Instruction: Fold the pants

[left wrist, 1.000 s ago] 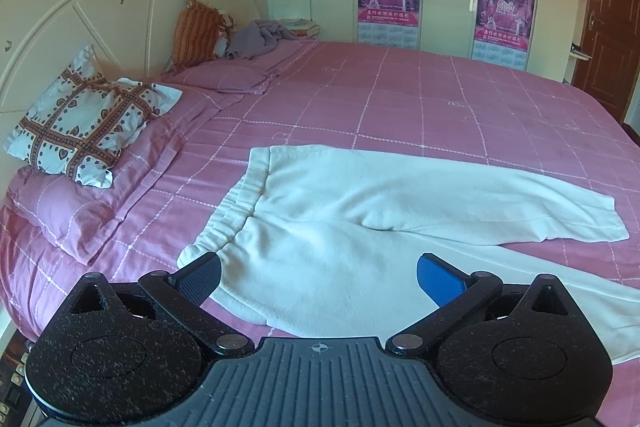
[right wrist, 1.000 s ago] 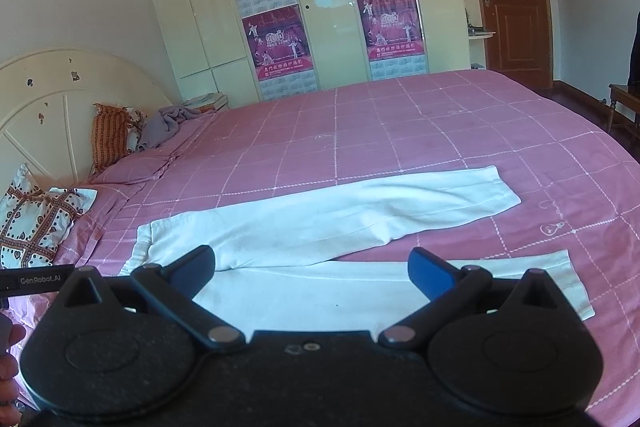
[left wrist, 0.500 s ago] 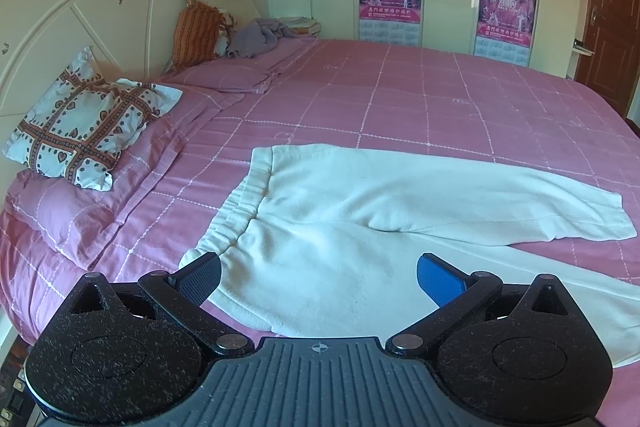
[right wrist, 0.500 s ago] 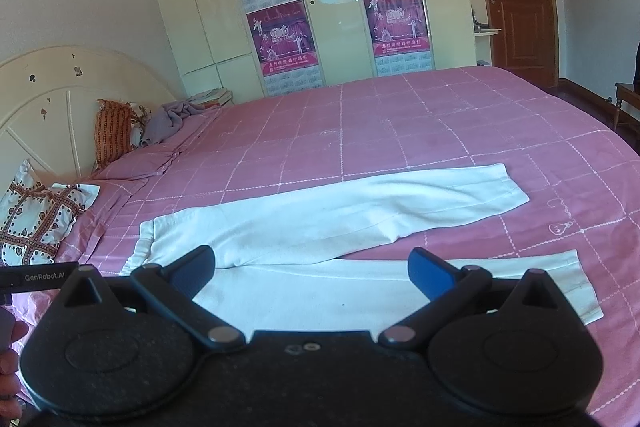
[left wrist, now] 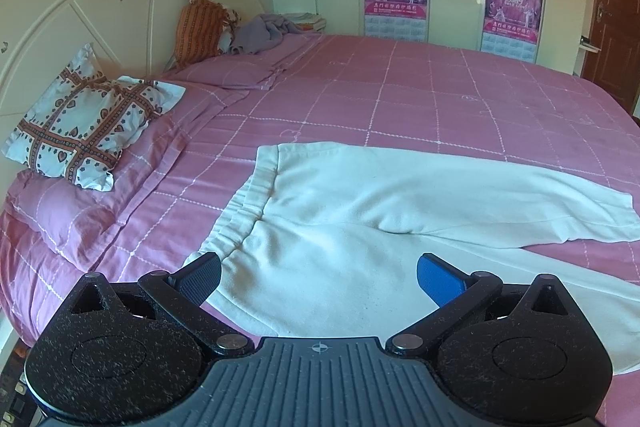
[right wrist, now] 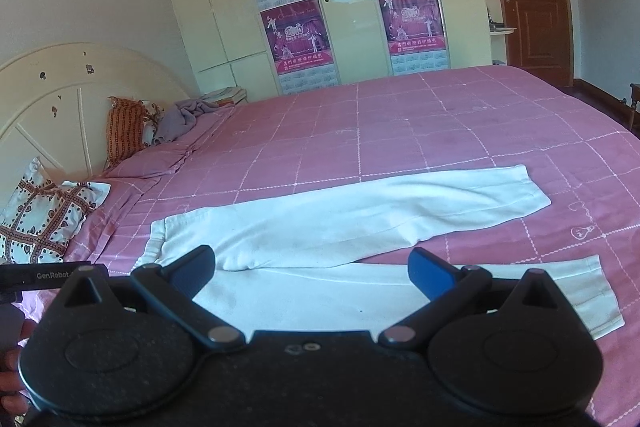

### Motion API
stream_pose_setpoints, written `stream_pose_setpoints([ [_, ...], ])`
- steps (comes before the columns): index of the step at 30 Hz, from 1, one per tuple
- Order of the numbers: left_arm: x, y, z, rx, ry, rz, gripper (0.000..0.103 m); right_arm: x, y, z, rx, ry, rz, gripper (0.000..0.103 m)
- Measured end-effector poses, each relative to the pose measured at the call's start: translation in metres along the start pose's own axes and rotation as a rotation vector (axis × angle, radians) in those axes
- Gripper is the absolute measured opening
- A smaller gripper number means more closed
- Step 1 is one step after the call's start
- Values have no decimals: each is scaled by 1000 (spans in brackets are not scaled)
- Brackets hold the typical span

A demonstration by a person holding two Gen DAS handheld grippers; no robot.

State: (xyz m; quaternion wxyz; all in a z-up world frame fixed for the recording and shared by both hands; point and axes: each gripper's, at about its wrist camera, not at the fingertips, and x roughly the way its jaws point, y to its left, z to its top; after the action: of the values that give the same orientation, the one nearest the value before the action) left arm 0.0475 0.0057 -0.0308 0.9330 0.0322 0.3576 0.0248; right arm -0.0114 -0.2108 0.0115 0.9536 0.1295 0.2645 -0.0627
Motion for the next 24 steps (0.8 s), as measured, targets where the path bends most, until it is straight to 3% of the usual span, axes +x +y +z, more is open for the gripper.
stream_pose_setpoints([
  [12, 16, 3, 4, 1, 9, 14, 103, 15, 10, 0, -25, 16, 9, 103],
  [24, 67, 6, 20, 17, 45, 55, 103, 60, 20, 10, -73, 43, 52, 103],
])
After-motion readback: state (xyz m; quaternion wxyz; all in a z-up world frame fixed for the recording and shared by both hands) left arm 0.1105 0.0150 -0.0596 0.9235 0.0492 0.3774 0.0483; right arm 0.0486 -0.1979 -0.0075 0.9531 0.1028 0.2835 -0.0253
